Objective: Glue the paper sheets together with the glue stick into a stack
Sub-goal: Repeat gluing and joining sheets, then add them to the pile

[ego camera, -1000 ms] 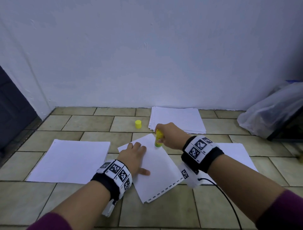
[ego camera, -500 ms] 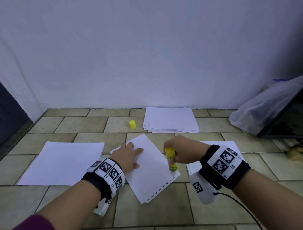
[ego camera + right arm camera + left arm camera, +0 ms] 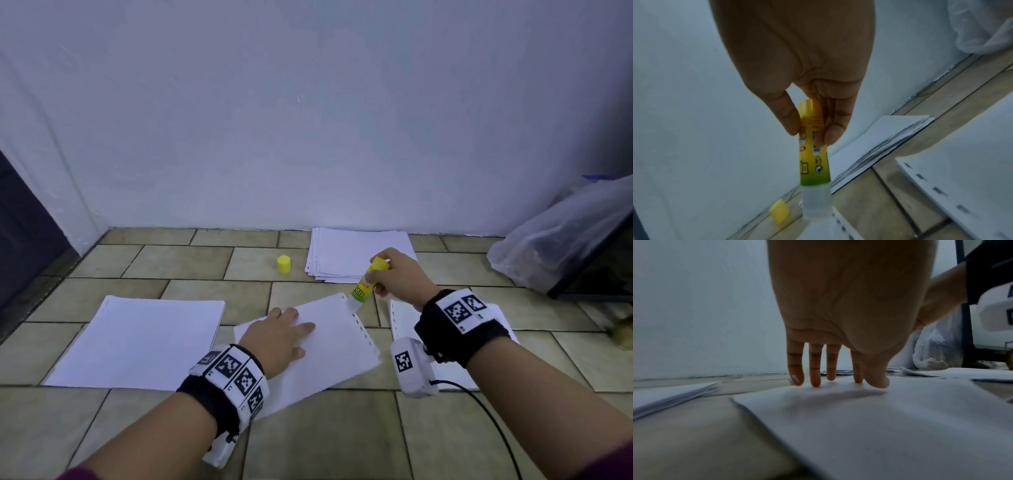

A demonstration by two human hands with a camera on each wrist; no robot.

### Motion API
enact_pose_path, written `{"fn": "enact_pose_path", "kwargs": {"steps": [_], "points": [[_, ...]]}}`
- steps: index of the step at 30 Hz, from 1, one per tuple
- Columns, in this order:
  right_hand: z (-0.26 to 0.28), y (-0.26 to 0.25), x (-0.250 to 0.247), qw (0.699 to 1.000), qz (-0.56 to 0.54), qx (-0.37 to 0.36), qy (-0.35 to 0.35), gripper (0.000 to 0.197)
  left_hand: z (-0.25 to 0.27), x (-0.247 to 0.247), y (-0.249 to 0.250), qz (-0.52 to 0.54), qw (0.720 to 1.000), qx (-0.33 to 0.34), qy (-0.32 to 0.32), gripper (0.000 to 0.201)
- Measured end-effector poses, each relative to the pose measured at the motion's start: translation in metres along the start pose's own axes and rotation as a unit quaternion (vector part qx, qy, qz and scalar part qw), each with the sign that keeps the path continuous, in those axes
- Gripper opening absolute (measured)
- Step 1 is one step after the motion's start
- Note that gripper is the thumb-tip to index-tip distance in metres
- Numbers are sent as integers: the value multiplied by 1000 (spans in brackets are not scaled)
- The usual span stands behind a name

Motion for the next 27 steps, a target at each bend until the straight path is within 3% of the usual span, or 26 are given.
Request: {"fn": "enact_pose_path", "kwargs": {"steps": [8, 16, 23, 27], "points": [[-7, -20, 27, 993, 62, -85, 46, 26, -4, -4, 2, 43, 999, 1, -25, 55], [-8, -43, 72, 955, 257, -143, -22, 29, -4, -7, 4, 32, 999, -6, -35, 55], [10, -33, 64, 912, 367, -161, -89, 27, -6, -5, 0, 48, 998, -10, -48, 53], [29, -16, 48, 903, 384, -147, -127, 28, -5, -3, 1, 21, 998, 3, -61, 61]]}}
Point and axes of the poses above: each hand's wrist, its own z-axis away from the middle knuckle, its own x-axis out of the palm, y = z × x, the point moved 9 cm from there along -z, towards the middle knuckle, and after that the axes turned 4 degrees about x, right-handed, at the moved point
